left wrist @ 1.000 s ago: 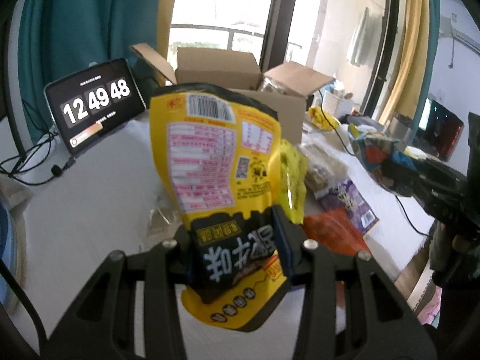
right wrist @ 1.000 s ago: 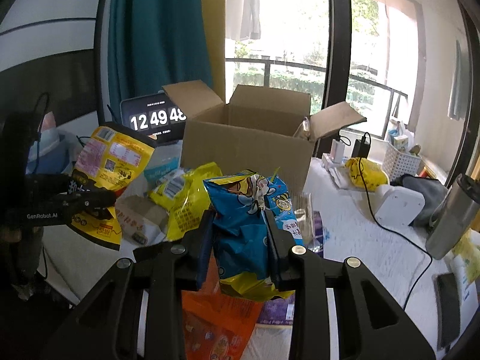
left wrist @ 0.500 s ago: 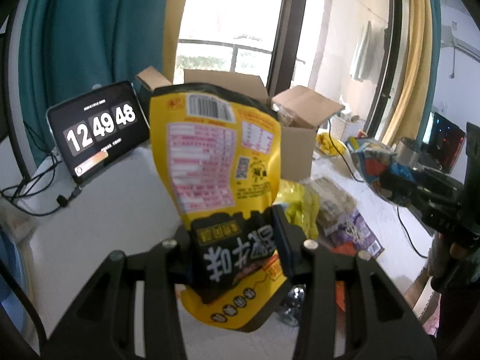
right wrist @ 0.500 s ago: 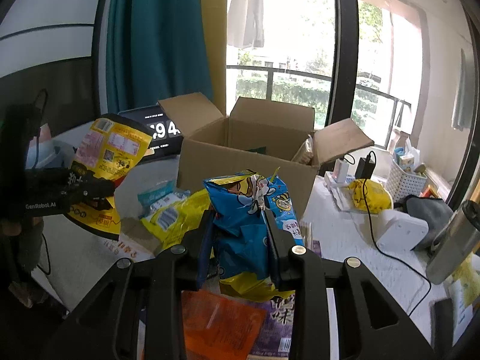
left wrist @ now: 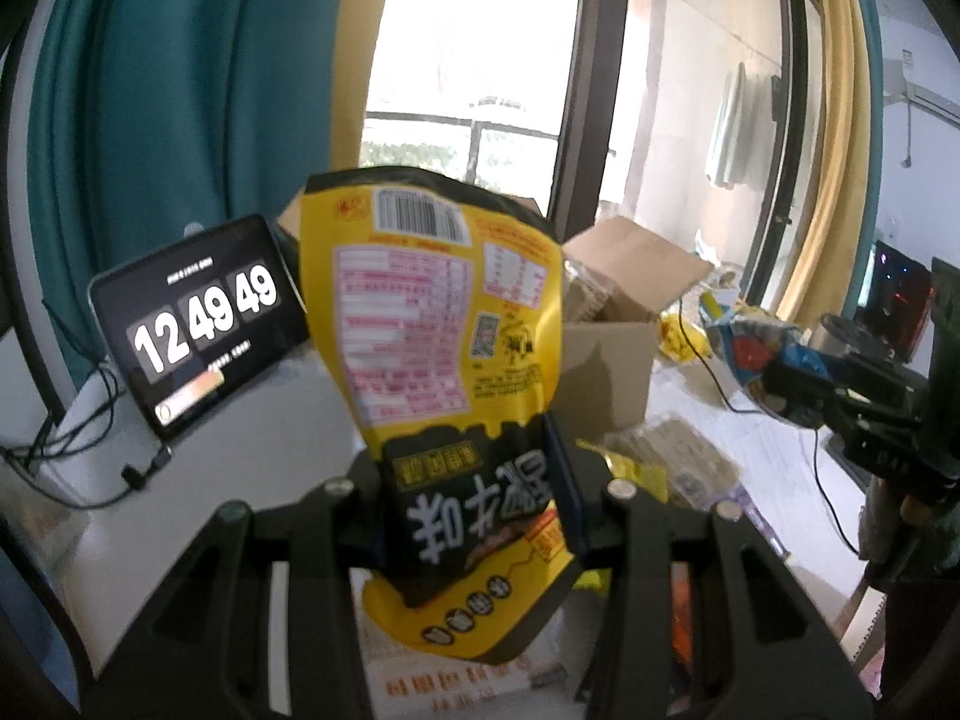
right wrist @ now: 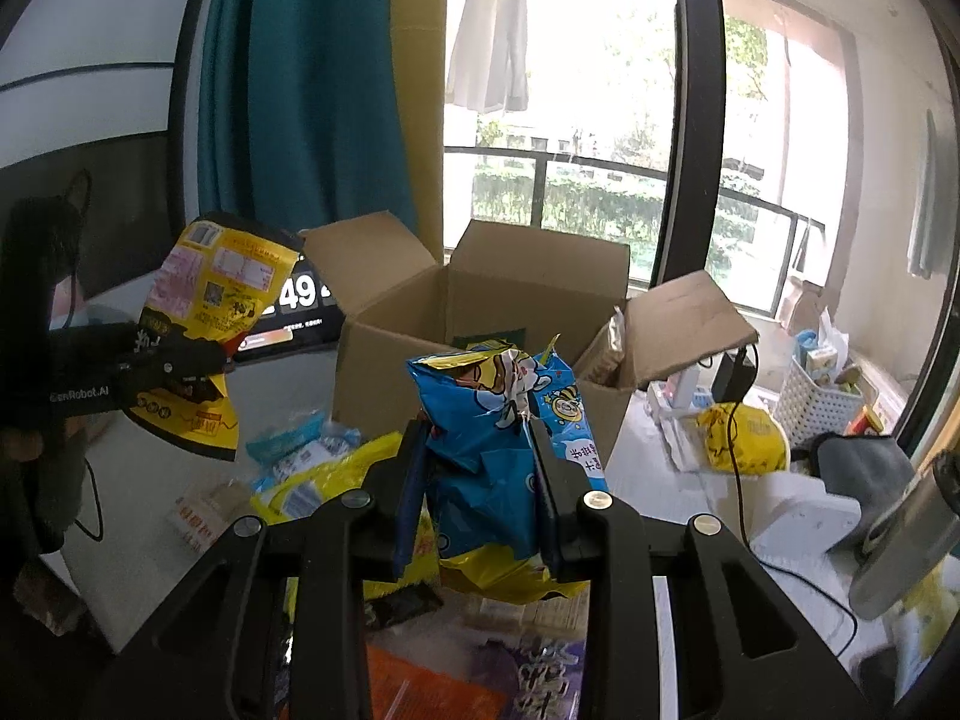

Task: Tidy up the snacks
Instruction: 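Lift both held bags and carry them over the cardboard box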

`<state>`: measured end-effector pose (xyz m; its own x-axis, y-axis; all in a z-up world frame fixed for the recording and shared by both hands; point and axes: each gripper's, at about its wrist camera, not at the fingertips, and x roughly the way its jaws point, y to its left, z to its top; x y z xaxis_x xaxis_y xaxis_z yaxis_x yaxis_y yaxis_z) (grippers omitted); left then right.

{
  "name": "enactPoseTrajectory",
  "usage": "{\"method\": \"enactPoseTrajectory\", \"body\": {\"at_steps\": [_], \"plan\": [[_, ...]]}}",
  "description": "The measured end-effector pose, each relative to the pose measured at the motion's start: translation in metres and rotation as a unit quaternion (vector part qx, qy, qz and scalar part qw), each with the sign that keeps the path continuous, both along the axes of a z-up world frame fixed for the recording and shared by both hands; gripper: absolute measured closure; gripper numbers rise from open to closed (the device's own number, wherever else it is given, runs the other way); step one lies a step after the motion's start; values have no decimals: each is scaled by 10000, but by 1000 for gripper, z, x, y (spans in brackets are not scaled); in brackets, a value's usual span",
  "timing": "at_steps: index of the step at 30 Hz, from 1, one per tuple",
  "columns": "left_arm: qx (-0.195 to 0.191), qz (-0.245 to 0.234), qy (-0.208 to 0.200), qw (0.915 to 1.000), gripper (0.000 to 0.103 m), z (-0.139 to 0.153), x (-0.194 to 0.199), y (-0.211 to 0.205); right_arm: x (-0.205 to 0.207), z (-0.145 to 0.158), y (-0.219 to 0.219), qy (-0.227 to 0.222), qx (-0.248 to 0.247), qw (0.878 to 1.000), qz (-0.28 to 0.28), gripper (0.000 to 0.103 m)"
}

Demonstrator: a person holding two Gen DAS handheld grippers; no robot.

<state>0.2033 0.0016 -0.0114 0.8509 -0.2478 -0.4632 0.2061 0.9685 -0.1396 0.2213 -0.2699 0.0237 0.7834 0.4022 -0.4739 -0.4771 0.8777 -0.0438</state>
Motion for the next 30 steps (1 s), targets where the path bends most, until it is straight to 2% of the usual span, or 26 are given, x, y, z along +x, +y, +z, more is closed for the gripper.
{"method": "enactPoseTrajectory", "body": {"at_steps": [16, 23, 30], "plan": [[2, 315, -540, 9980, 60, 35, 54, 16, 54, 17, 12, -362, 9, 9993, 56, 69], [14, 282, -757, 9967, 60, 49, 84, 15, 81, 24, 13, -548, 74, 9985, 18, 69], [-15, 261, -824, 9963, 60, 50, 114, 5, 109, 29, 12, -652, 188, 9977, -47, 69]]}}
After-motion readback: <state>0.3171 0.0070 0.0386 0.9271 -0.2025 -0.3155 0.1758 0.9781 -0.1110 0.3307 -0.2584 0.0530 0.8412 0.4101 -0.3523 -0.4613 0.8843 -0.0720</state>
